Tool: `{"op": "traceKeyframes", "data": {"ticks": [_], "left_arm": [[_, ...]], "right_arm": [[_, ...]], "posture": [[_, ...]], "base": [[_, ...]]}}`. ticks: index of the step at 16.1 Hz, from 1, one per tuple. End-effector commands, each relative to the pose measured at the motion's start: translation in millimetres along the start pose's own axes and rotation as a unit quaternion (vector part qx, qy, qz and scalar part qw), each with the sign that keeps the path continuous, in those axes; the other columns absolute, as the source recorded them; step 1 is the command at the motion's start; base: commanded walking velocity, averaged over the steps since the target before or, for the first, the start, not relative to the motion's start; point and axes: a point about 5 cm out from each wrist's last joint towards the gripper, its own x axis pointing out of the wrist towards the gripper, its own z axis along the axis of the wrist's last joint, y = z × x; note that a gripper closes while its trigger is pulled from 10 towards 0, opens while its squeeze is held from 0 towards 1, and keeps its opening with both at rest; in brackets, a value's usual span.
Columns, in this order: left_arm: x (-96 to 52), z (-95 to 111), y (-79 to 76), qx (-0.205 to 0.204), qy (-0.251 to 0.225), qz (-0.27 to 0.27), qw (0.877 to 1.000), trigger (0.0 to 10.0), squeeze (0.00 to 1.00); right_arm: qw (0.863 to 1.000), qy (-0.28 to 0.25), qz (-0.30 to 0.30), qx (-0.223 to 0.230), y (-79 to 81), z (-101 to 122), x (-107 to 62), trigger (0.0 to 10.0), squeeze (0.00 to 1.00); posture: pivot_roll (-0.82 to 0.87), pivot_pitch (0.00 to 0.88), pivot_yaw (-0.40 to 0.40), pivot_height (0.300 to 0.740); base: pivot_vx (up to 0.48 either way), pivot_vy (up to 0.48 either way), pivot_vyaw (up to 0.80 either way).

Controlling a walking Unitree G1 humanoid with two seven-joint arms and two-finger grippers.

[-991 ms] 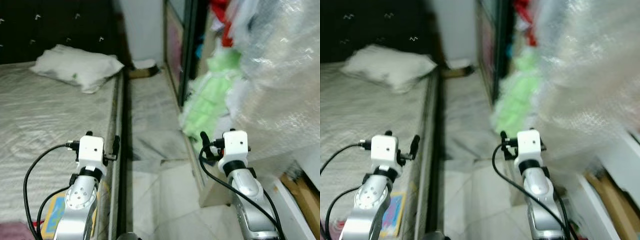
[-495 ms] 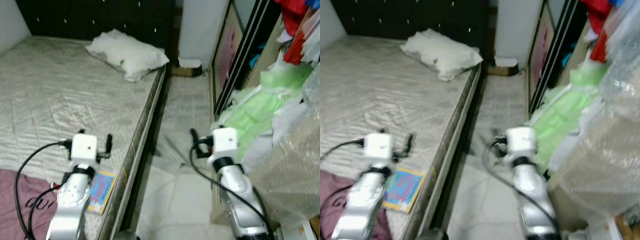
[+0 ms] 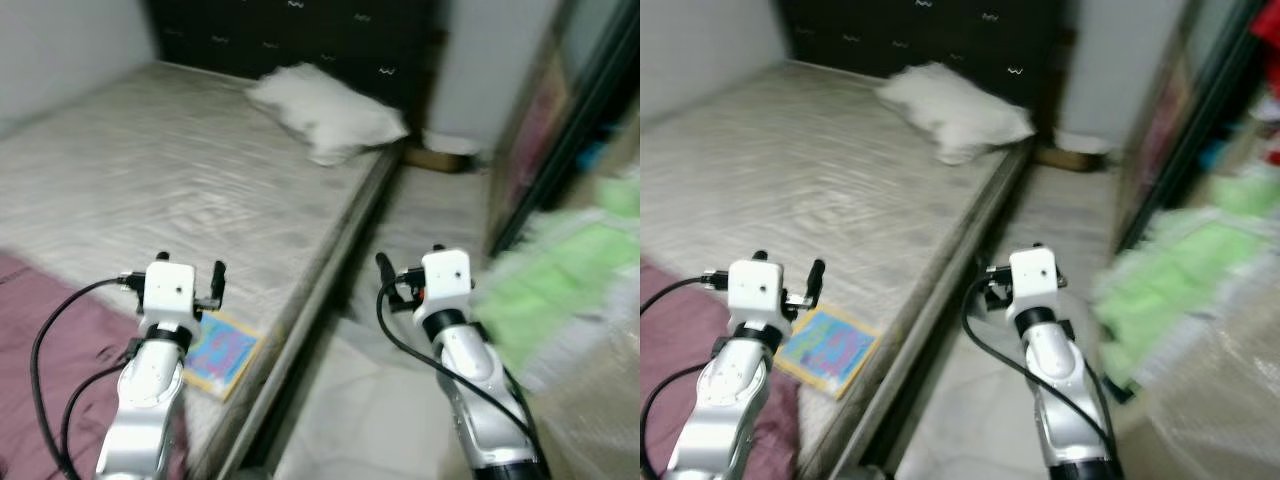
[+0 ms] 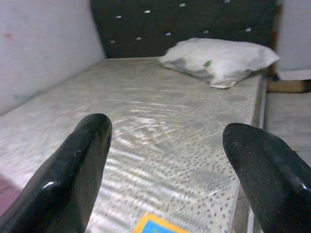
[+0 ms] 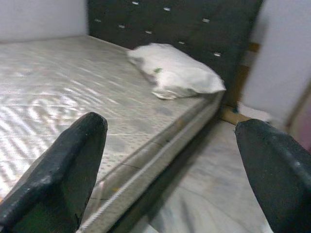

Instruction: Clean up the room

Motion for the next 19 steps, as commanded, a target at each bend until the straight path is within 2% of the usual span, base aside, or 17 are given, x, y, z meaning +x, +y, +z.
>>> {"op": "traceKeyframes", "data": {"ticks": [1, 4, 19], "left_arm": [[-0.1, 2.4, 0.3, 0.008, -0.006, 0.000, 1.000, 10.0, 0.00], [0.4, 4.9, 1.7, 0.017, -0.012, 0.007, 1.000, 10.0, 0.00], [3.6, 6.6, 1.5, -0.003, -0.016, 0.009, 1.000, 10.0, 0.00]], "right_arm": [[1.000, -0.001, -0.002, 0.001, -1.0, 0.5, 1.3, 10.0, 0.00], [1.000, -0.003, 0.001, 0.004, 0.2, 1.1, 2.4, 10.0, 0.00], [1.000, -0.008, 0.006, 0.002, 1.1, 2.7, 6.8, 10.0, 0.00]], "posture": [[0.04, 0.000, -0.011, 0.740], [0.04, 0.000, -0.008, 0.740], [0.04, 0.000, -0.013, 0.740]], "base": [[0.000, 0.000, 0.80], [0.000, 0.000, 0.80], [0.000, 0.000, 0.80]]}}
